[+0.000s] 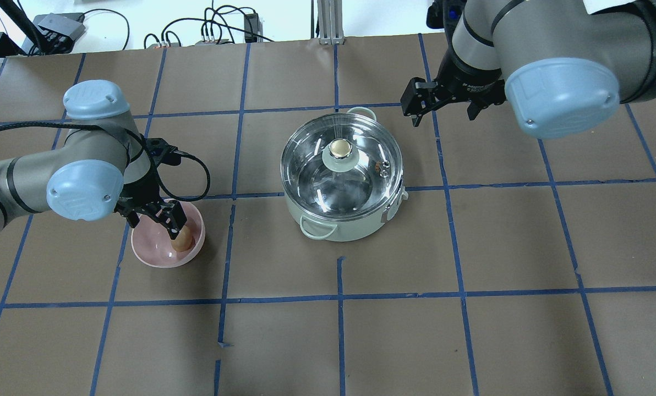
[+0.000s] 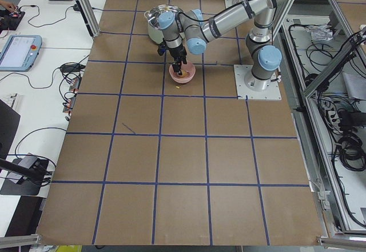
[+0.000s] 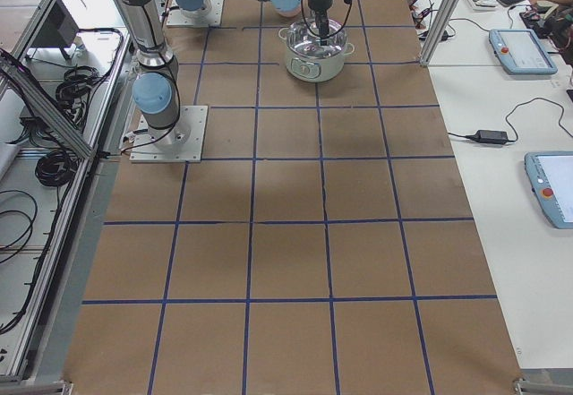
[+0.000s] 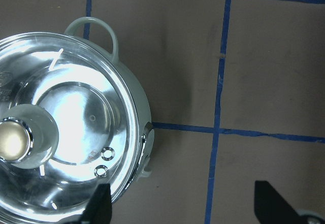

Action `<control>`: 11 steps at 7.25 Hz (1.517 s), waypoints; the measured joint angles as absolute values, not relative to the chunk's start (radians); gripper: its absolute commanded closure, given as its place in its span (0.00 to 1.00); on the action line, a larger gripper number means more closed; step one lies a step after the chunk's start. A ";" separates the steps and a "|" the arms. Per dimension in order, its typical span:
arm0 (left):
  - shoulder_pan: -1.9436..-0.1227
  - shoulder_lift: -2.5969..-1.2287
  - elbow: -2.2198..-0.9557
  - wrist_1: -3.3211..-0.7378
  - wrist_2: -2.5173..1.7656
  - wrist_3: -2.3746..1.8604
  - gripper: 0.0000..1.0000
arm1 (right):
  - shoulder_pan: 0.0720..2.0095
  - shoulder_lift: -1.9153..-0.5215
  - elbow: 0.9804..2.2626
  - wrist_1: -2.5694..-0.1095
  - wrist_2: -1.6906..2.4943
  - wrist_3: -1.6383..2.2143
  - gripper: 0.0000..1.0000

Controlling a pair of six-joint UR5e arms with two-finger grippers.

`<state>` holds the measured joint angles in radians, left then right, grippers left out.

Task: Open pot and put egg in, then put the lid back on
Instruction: 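Lower the left gripper into the pink bowl while the right gripper reaches the lid knob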

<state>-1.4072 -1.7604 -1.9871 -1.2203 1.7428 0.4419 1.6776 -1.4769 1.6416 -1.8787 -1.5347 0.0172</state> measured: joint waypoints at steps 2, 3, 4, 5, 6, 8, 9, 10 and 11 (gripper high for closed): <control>-1.426 -1.792 -1.986 -1.216 1.734 0.443 0.06 | 1.742 -1.423 1.599 -1.918 -1.536 0.114 0.00; -1.431 -1.803 -1.986 -1.214 1.733 0.443 0.06 | 1.779 -1.382 1.560 -1.934 -1.536 0.169 0.00; -1.431 -1.810 -1.986 -1.214 1.732 0.443 0.06 | 1.815 -1.340 1.527 -1.957 -1.536 0.223 0.00; -1.431 -1.812 -1.986 -1.214 1.733 0.443 0.06 | 1.847 -1.303 1.510 -1.989 -1.536 0.274 0.00; -1.431 -1.814 -1.987 -1.213 1.737 0.444 0.06 | 1.875 -1.271 1.503 -2.022 -1.536 0.323 0.00; -1.432 -1.826 -1.987 -1.213 1.755 0.447 0.06 | 1.917 -1.227 1.506 -2.063 -1.542 0.385 0.00; -1.434 -1.832 -1.988 -1.213 1.779 0.450 0.06 | 1.937 -1.221 1.515 -2.067 -1.555 0.402 0.01; -1.436 -1.836 -1.988 -1.213 1.795 0.455 0.06 | 1.953 -1.219 1.530 -2.071 -1.572 0.414 0.01; -1.437 -1.838 -1.988 -1.213 1.804 0.463 0.06 | 1.961 -1.219 1.544 -2.074 -1.586 0.418 0.03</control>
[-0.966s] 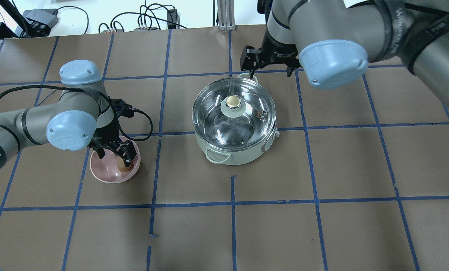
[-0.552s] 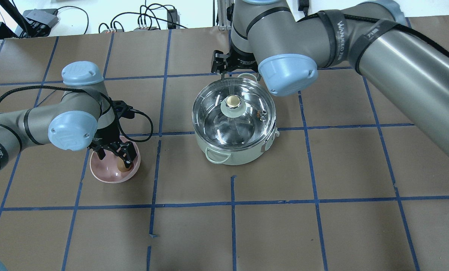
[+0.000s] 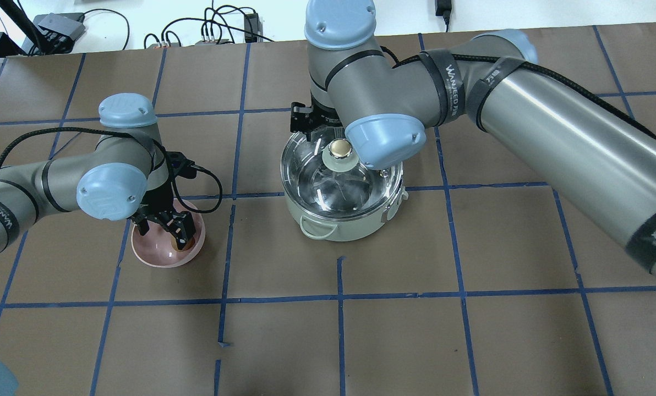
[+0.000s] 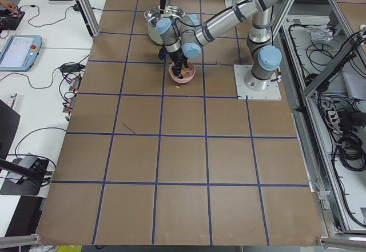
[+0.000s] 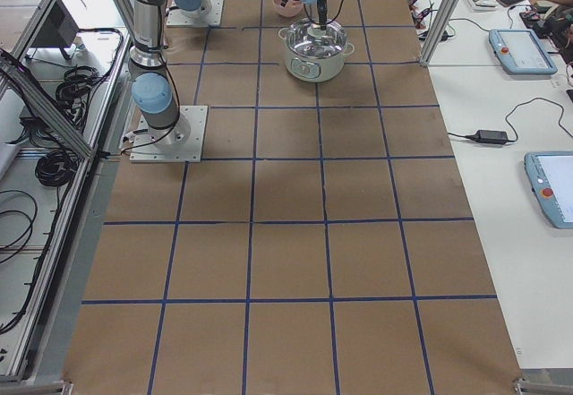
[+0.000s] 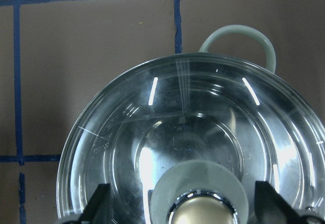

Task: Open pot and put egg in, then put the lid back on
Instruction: 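Lower the left gripper into the pink bowl while the right gripper reaches the lid knob, then grasp the glass lid knob with the right gripper and lift it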

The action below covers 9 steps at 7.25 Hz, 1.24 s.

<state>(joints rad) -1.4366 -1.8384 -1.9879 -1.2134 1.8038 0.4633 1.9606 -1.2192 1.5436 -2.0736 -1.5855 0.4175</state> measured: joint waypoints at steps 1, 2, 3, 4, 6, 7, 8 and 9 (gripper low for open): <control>-1.437 -1.841 -1.988 -1.213 1.807 0.469 0.06 | 1.964 -1.219 1.551 -2.075 -1.592 0.417 0.06; -1.437 -1.843 -1.988 -1.213 1.807 0.471 0.06 | 1.964 -1.220 1.556 -2.075 -1.594 0.420 0.08; -1.437 -1.846 -1.988 -1.213 1.807 0.472 0.06 | 1.965 -1.221 1.562 -2.075 -1.595 0.429 0.12; -1.437 -1.847 -1.987 -1.213 1.807 0.471 0.06 | 1.966 -1.222 1.571 -2.076 -1.595 0.444 0.21; -1.439 -1.843 -1.987 -1.208 1.804 0.474 0.10 | 1.966 -1.223 1.578 -2.078 -1.595 0.458 0.33; -1.442 -1.833 -1.990 -1.193 1.799 0.484 0.10 | 1.966 -1.224 1.576 -2.079 -1.595 0.452 0.36; -1.446 -1.816 -1.998 -1.164 1.785 0.499 0.10 | 1.965 -1.224 1.575 -2.082 -1.595 0.448 0.43; -1.447 -1.793 -2.016 -1.137 1.749 0.508 0.09 | 1.965 -1.224 1.574 -2.085 -1.595 0.446 0.57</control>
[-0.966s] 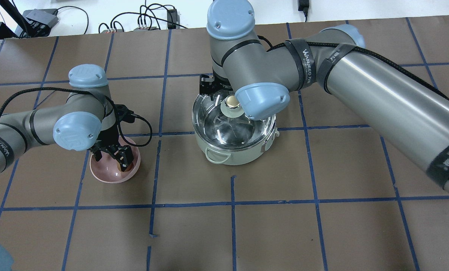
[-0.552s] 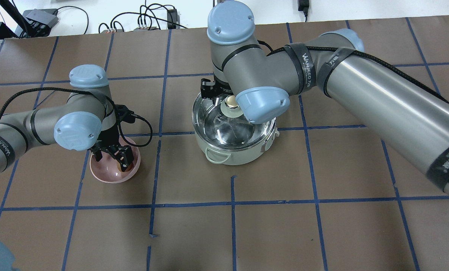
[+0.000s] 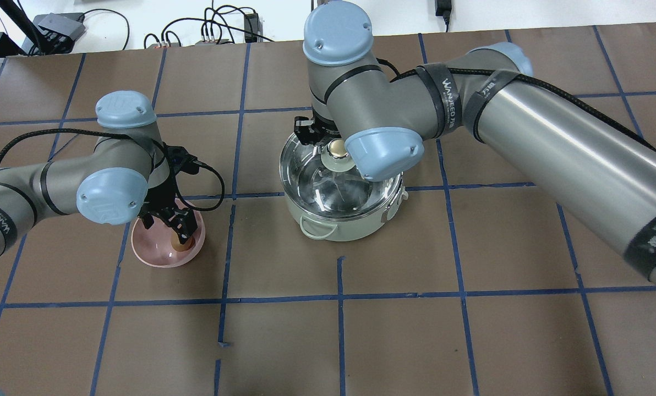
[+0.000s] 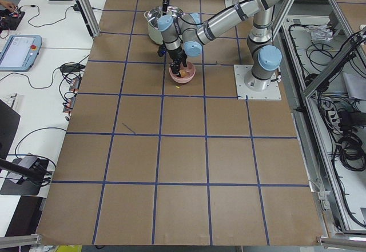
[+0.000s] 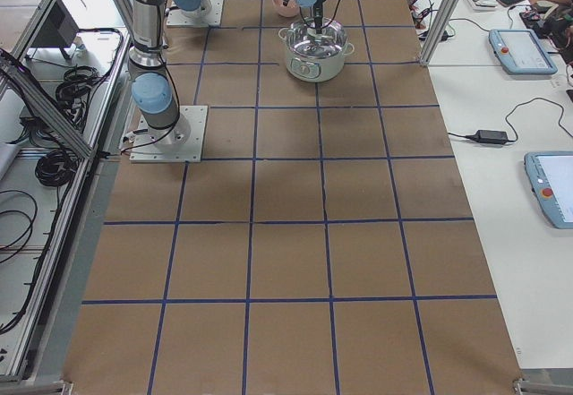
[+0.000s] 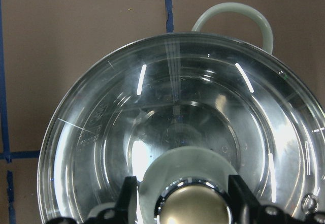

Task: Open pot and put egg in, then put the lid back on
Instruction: 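Grasp the glass lid knob with the right gripper and lift it, then carry the glass lid away from the pot with the right gripper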

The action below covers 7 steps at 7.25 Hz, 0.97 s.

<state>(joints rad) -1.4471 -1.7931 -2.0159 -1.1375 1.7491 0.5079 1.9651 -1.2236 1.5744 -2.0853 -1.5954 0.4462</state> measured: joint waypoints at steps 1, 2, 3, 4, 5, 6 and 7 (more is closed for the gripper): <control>-1.444 -1.764 -2.047 -1.096 1.705 0.513 0.09 | 1.963 -1.225 1.573 -2.086 -1.596 0.442 0.60; -1.436 -1.739 -2.091 -1.029 1.673 0.521 0.09 | 1.956 -1.234 1.572 -2.083 -1.597 0.424 0.60; -1.424 -1.726 -2.132 -0.968 1.658 0.536 0.09 | 1.941 -1.259 1.571 -2.065 -1.598 0.394 0.61; -1.405 -1.719 -2.159 -0.926 1.652 0.561 0.09 | 1.913 -1.300 1.571 -2.025 -1.597 0.358 0.61; -1.384 -1.716 -2.171 -0.904 1.640 0.582 0.09 | 1.874 -1.340 1.571 -1.977 -1.594 0.321 0.61; -1.370 -1.714 -2.176 -0.885 1.618 0.592 0.10 | 1.831 -1.376 1.571 -1.933 -1.588 0.284 0.62; -1.365 -1.712 -2.182 -0.861 1.600 0.598 0.09 | 1.783 -1.412 1.571 -1.884 -1.585 0.235 0.62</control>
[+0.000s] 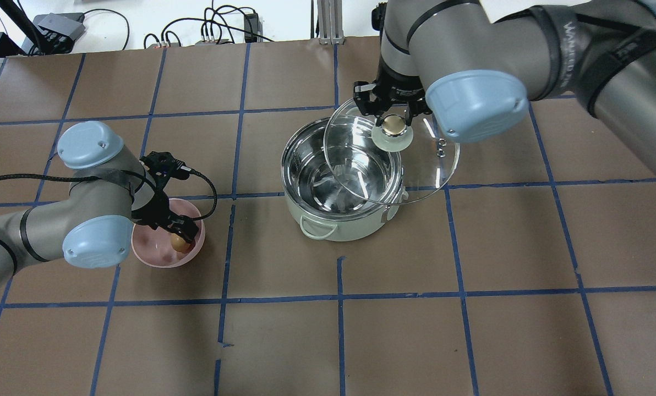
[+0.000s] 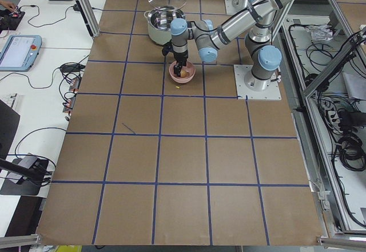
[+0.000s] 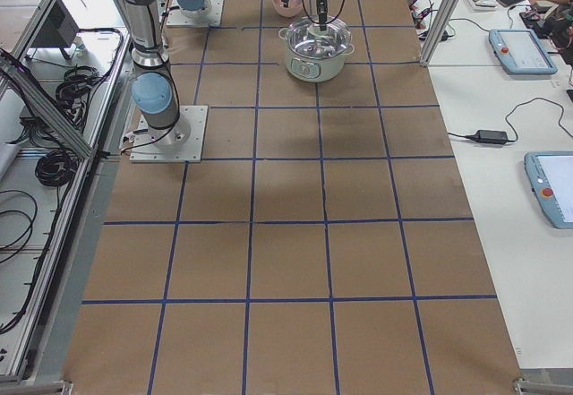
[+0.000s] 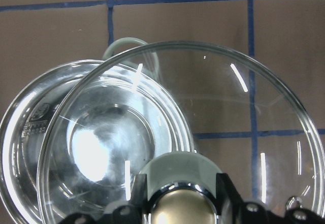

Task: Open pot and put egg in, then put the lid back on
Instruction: 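Carry the glass lid away from the pot with the right gripper, then close the left gripper on the egg in the pink bowl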

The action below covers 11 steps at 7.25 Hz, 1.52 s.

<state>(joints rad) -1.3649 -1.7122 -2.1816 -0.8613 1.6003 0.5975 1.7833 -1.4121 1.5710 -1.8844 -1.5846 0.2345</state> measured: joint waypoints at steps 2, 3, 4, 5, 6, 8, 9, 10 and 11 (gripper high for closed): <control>-1.359 -1.713 -2.203 -0.791 1.583 0.609 0.09 | 1.698 -1.473 1.574 -1.806 -1.584 0.125 0.62; -1.357 -1.715 -2.206 -0.771 1.579 0.612 0.09 | 1.653 -1.494 1.578 -1.773 -1.584 0.059 0.62; -1.357 -1.717 -2.207 -0.763 1.576 0.612 0.09 | 1.603 -1.512 1.581 -1.739 -1.584 -0.008 0.62; -1.356 -1.721 -2.206 -0.759 1.575 0.612 0.09 | 1.556 -1.529 1.583 -1.709 -1.585 -0.071 0.62; -1.356 -1.725 -2.207 -0.755 1.574 0.610 0.10 | 1.528 -1.540 1.587 -1.690 -1.584 -0.112 0.62; -1.356 -1.732 -2.209 -0.748 1.559 0.608 0.10 | 1.515 -1.548 1.595 -1.678 -1.583 -0.133 0.62; -1.356 -1.735 -2.210 -0.744 1.553 0.608 0.10 | 1.515 -1.550 1.597 -1.678 -1.583 -0.134 0.62; -1.355 -1.741 -2.212 -0.740 1.550 0.608 0.10 | 1.516 -1.552 1.598 -1.677 -1.583 -0.135 0.62; -1.355 -1.749 -2.212 -0.737 1.550 0.608 0.10 | 1.517 -1.553 1.598 -1.677 -1.583 -0.135 0.62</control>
